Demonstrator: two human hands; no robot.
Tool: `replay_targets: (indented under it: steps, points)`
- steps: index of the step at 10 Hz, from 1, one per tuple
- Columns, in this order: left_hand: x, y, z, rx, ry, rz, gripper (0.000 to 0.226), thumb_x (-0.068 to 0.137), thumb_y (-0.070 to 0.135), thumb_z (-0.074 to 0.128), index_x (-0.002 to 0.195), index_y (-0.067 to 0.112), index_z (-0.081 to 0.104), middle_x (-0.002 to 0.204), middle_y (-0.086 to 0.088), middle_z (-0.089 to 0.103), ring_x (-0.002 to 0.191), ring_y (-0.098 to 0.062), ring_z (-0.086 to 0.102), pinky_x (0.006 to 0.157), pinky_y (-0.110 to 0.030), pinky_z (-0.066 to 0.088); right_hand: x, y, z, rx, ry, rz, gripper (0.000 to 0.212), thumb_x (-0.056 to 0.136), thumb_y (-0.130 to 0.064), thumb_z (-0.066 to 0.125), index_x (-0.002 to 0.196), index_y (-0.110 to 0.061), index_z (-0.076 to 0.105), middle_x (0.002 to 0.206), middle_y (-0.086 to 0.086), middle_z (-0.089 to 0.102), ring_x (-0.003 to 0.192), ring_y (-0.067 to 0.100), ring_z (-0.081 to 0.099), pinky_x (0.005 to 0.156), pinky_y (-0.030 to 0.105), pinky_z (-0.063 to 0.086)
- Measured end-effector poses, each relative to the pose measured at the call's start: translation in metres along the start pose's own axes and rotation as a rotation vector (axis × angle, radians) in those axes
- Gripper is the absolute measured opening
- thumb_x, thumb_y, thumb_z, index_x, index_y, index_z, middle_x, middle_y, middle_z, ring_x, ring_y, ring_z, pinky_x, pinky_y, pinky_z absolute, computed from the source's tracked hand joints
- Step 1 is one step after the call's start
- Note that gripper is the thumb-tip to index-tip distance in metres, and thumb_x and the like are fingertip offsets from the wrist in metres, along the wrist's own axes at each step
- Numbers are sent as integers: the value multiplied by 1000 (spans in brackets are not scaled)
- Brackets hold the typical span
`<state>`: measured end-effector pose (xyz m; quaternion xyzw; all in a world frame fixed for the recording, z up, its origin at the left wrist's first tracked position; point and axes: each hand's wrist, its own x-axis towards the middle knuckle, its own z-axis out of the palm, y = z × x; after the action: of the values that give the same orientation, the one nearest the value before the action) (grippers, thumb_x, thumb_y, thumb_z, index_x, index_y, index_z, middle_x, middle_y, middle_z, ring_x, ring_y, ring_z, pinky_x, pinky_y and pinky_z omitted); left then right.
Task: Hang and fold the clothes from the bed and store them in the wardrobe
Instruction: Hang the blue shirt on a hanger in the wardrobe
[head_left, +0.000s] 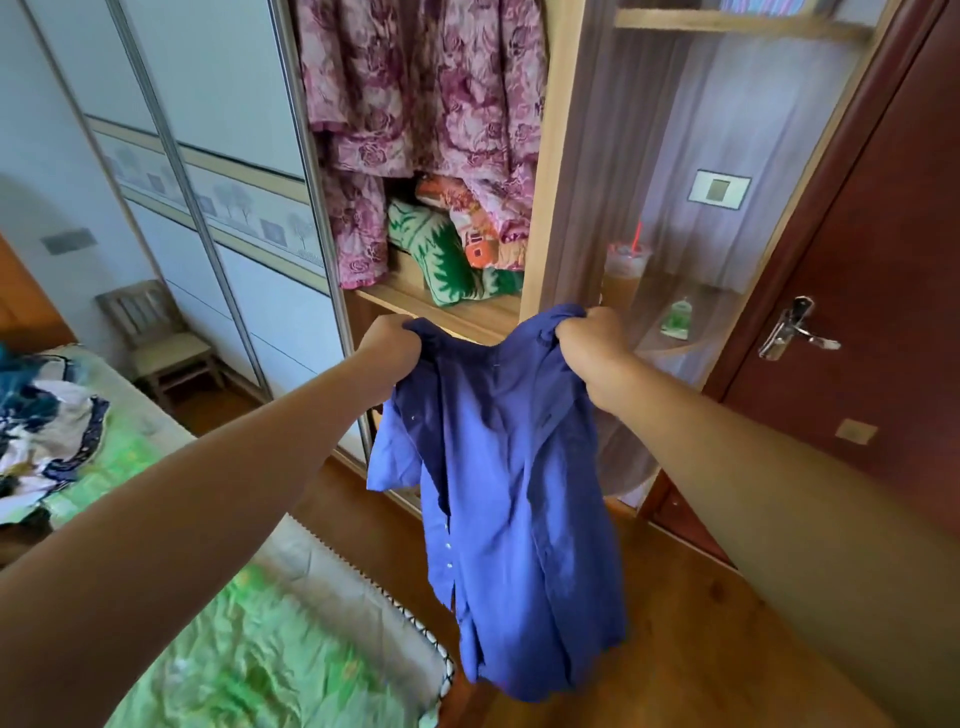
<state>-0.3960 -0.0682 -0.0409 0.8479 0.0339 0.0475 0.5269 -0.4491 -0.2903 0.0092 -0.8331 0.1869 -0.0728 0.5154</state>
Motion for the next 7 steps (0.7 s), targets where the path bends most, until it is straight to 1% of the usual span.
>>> replay_targets:
  steps: [1, 2, 3, 4, 5, 6, 7]
  points:
    - [33, 2, -3, 34, 31, -15, 48, 78, -10, 34, 78, 18, 73, 73, 8, 66, 77, -18, 60, 58, -15, 47, 34, -12, 24, -4, -73, -18, 14, 93, -18, 49, 102, -12, 57, 99, 9, 59, 86, 26, 57, 72, 34, 53]
    - [67, 3, -12, 110, 106, -53, 51, 76, -8, 33, 74, 25, 72, 84, -1, 71, 84, -24, 63, 71, -27, 55, 88, -24, 60, 25, -152, -85, 10, 92, -15, 49, 98, -11, 56, 97, 10, 58, 85, 25, 55, 80, 39, 52]
    - [96, 0, -24, 132, 184, -87, 54, 75, -7, 33, 69, 31, 71, 77, 6, 71, 81, -24, 63, 68, -27, 53, 127, -36, 86, 45, -183, -73, 15, 96, -6, 47, 81, -8, 49, 82, 8, 48, 89, 21, 48, 80, 37, 44]
    - [123, -5, -32, 151, 254, -115, 46, 77, -7, 33, 72, 23, 69, 65, 4, 65, 72, -24, 60, 59, -24, 44, 161, -47, 105, 19, -223, -137, 28, 91, -7, 51, 118, -3, 60, 104, 15, 61, 95, 26, 56, 82, 38, 48]
    - [150, -7, -39, 163, 330, -138, 36, 81, -7, 34, 77, 15, 63, 67, -3, 58, 65, -22, 53, 53, -26, 39, 190, -50, 116, 15, -250, -193, 41, 90, -10, 49, 130, -13, 53, 101, 9, 61, 96, 33, 60, 79, 38, 49]
    - [174, -6, -44, 134, 396, -144, 36, 81, -7, 34, 75, 15, 61, 66, -4, 57, 62, -19, 50, 50, -25, 38, 221, -62, 133, 70, -264, -227, 28, 90, -6, 52, 117, -13, 54, 92, 6, 59, 79, 24, 57, 68, 32, 44]
    - [200, -1, -46, 115, 453, -158, 38, 80, -5, 34, 90, 8, 68, 80, -11, 65, 73, -26, 57, 62, -30, 47, 247, -75, 147, 74, -246, -214, 22, 91, -6, 53, 113, -8, 56, 100, 11, 57, 90, 31, 57, 77, 37, 46]
